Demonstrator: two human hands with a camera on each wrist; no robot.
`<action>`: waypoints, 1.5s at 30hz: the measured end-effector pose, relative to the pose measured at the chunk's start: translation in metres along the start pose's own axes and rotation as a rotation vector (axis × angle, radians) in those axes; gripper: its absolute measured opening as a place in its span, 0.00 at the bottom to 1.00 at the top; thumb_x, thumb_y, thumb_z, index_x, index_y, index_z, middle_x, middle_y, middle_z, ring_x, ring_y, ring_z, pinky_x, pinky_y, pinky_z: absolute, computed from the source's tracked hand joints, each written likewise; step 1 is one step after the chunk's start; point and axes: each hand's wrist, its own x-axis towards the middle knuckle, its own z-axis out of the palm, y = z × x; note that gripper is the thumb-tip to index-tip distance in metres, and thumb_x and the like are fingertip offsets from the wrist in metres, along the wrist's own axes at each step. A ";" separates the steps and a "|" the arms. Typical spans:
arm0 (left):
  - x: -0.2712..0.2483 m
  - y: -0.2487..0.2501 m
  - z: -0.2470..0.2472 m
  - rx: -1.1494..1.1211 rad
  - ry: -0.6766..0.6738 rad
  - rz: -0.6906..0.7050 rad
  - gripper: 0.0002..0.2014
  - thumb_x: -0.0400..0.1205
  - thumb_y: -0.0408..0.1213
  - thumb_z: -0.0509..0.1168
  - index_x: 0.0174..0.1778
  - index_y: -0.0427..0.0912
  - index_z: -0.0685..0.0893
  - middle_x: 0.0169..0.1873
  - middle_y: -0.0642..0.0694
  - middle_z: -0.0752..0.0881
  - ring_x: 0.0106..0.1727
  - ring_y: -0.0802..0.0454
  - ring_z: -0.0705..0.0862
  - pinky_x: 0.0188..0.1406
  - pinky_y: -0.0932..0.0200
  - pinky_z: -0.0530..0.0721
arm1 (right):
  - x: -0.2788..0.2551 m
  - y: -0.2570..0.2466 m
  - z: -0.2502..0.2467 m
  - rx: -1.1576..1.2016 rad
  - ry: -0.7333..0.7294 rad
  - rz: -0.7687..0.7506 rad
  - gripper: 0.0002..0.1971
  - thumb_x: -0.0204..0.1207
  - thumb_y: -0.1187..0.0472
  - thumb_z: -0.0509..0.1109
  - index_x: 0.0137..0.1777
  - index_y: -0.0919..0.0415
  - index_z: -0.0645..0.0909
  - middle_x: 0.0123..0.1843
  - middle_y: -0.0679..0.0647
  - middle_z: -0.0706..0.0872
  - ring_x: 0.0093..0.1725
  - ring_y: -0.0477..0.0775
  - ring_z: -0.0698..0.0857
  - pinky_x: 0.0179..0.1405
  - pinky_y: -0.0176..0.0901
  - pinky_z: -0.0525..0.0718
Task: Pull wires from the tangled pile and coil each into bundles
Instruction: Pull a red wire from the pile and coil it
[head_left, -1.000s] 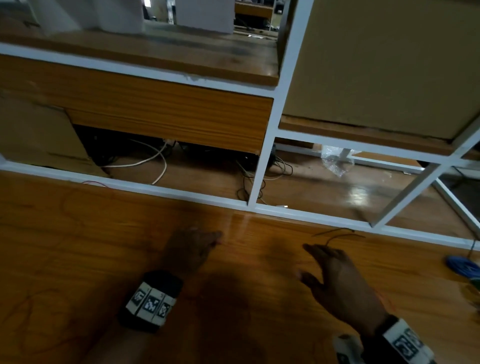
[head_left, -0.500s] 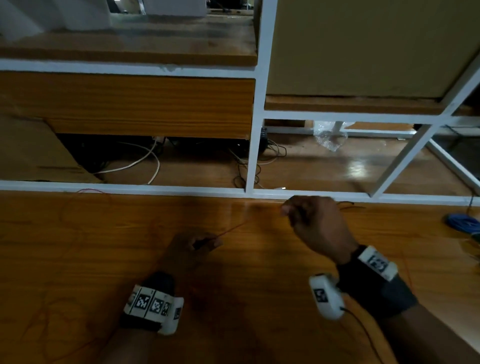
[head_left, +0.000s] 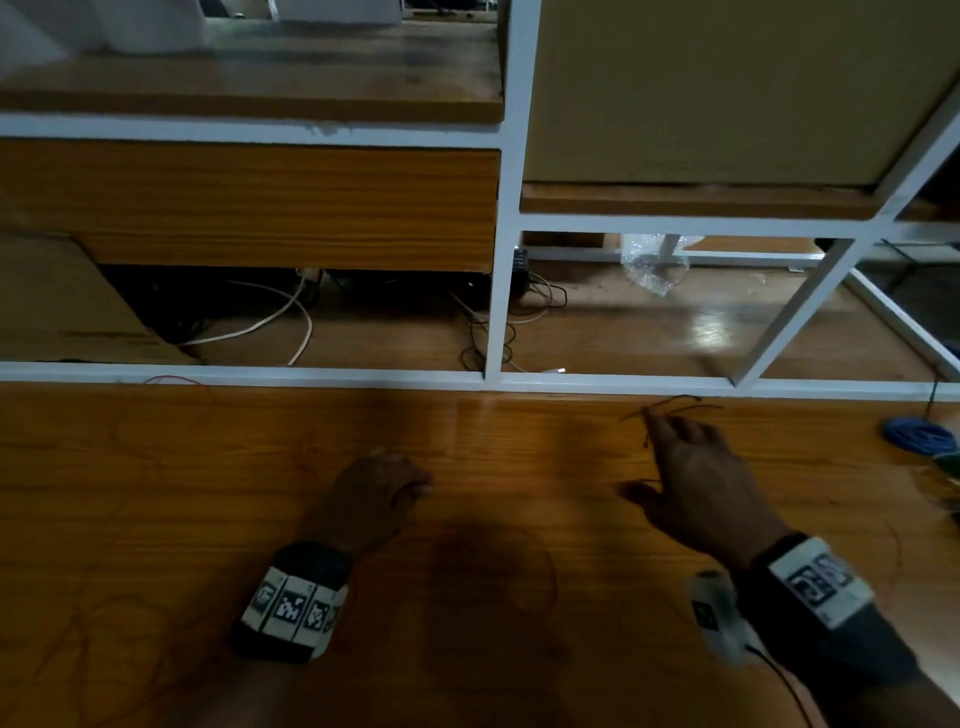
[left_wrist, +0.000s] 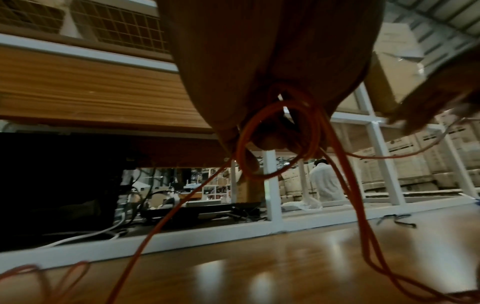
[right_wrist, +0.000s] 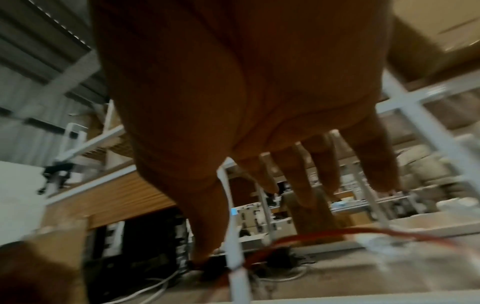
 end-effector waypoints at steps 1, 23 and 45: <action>0.003 0.006 0.001 0.007 0.009 0.060 0.09 0.86 0.42 0.65 0.54 0.47 0.90 0.51 0.51 0.89 0.54 0.54 0.83 0.64 0.52 0.79 | 0.000 -0.016 0.001 0.003 0.028 -0.058 0.47 0.78 0.32 0.70 0.90 0.53 0.55 0.85 0.57 0.71 0.83 0.65 0.68 0.78 0.63 0.77; 0.008 0.007 0.006 0.047 0.240 0.273 0.15 0.81 0.49 0.62 0.49 0.46 0.92 0.42 0.49 0.87 0.44 0.52 0.81 0.41 0.60 0.78 | 0.047 -0.107 0.004 0.452 0.000 -0.610 0.11 0.72 0.67 0.66 0.36 0.48 0.80 0.33 0.43 0.84 0.28 0.46 0.80 0.26 0.40 0.75; 0.027 -0.032 0.004 0.126 -0.022 -0.509 0.13 0.83 0.55 0.64 0.61 0.61 0.86 0.58 0.49 0.87 0.56 0.49 0.84 0.57 0.50 0.83 | 0.031 -0.011 -0.002 0.390 0.130 -0.392 0.09 0.79 0.69 0.71 0.49 0.55 0.90 0.41 0.41 0.90 0.42 0.47 0.90 0.40 0.54 0.90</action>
